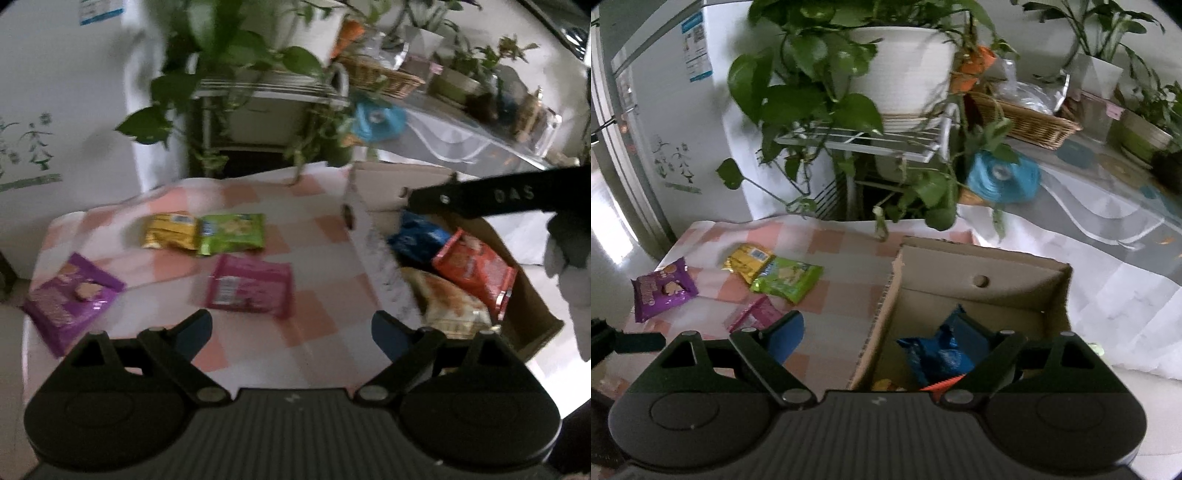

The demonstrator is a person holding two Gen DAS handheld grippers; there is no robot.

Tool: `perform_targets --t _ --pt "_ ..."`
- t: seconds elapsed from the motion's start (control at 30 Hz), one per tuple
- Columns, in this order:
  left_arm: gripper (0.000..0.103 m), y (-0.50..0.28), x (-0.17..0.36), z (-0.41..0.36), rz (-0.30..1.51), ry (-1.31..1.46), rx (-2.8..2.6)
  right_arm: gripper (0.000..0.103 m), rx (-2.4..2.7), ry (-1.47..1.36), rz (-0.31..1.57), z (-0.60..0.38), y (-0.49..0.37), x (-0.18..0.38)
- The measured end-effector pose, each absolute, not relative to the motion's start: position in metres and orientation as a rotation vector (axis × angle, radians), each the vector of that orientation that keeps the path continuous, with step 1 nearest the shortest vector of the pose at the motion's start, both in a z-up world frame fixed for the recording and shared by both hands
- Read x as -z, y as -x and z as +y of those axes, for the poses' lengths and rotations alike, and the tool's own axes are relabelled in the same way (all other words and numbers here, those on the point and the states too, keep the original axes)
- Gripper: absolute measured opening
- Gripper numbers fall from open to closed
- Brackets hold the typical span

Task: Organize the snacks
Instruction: 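Withdraw both grippers from the box toward the purple and pink packets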

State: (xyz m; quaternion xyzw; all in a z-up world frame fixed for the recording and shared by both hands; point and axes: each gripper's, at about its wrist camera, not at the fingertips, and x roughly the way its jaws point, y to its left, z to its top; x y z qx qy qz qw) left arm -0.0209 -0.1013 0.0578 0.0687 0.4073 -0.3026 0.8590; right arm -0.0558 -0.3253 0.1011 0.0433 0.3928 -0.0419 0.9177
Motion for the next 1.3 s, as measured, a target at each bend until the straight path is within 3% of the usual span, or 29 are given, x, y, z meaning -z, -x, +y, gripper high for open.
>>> perform_targets --t 0.83,1.3 --pt "0.093 -0.044 -0.054 -0.011 0.846 -0.096 0.373 0.093 -0.049 -0.06 0.851 -0.266 0.021 -0.087" --pt "0.093 -0.11 -0.029 0.031 0.864 0.041 0.197 0.093 -0.091 -0.245 0.919 -0.252 -0.019 -0.059"
